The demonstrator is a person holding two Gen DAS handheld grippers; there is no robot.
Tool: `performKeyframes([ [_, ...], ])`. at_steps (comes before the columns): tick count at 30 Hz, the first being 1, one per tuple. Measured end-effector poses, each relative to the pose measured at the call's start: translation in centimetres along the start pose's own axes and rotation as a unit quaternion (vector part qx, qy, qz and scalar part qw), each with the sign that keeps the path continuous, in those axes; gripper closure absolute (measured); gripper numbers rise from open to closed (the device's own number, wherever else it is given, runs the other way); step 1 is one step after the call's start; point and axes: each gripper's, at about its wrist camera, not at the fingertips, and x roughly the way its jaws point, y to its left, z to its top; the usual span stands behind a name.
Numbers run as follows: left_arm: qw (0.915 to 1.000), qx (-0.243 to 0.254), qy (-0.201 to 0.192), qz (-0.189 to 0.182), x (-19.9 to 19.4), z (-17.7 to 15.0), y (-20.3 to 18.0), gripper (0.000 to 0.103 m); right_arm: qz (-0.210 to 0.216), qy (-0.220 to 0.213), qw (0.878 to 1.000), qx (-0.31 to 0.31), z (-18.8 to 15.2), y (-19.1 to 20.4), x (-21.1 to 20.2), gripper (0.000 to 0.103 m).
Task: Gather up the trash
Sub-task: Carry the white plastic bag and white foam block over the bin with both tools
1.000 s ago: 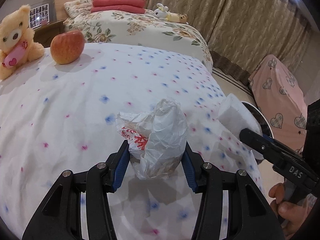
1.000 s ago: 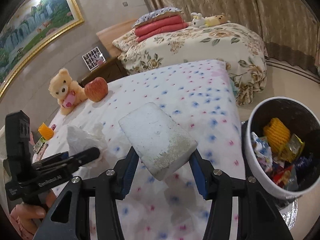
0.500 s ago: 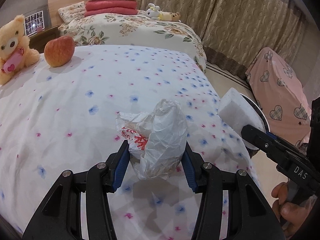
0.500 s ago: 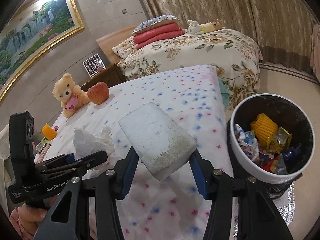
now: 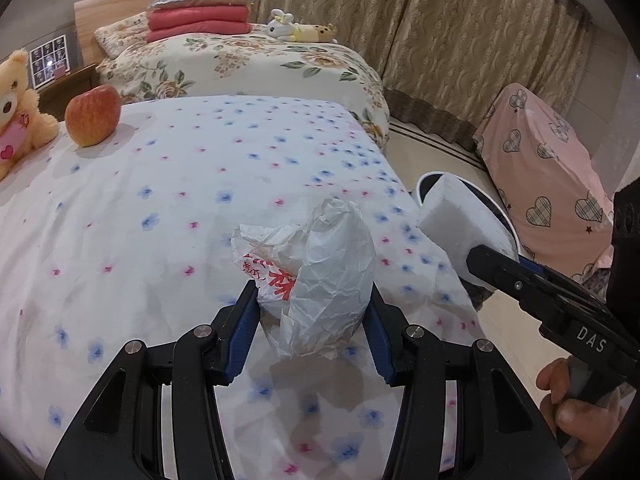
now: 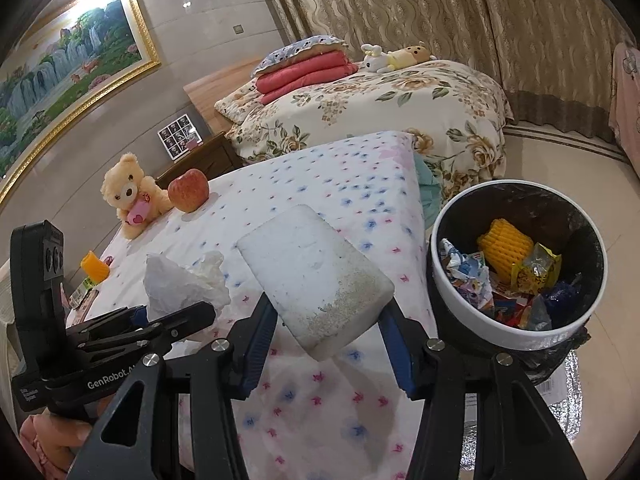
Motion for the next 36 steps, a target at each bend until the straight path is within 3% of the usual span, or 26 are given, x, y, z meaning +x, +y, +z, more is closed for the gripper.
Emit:
performKeyframes([
  [36, 0.9954, 0.076, 0.019, -0.055, 3.4, 2.5, -9.2, 0.054, -0.045, -0.022, 0.997, 0.055, -0.1, -8.1, -4.0, 0.050],
])
